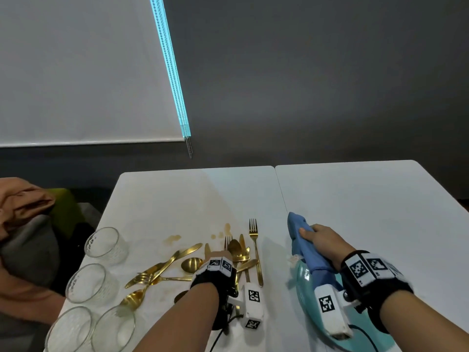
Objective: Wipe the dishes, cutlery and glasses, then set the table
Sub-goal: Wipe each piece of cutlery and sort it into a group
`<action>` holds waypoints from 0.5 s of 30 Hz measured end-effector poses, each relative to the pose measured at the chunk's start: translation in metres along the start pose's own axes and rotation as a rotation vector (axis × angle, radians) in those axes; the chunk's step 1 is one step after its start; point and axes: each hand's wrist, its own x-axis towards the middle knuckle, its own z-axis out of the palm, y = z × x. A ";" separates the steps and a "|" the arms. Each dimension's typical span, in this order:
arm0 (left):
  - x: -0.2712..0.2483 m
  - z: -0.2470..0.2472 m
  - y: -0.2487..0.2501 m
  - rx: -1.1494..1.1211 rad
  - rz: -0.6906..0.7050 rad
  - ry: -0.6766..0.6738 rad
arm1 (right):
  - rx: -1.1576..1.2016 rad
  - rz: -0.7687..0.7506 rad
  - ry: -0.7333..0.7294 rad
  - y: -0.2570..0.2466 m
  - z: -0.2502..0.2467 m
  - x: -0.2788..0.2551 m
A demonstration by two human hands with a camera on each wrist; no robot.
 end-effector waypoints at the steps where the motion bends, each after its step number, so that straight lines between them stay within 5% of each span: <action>1: -0.010 -0.006 -0.001 0.067 0.023 -0.023 | -0.016 0.001 -0.006 -0.003 0.003 0.000; 8: -0.002 -0.016 -0.010 0.286 0.152 -0.106 | 0.071 0.026 0.002 -0.007 0.015 -0.011; 15: 0.003 -0.019 -0.016 0.407 0.137 -0.094 | 0.155 0.073 -0.048 0.003 0.020 -0.015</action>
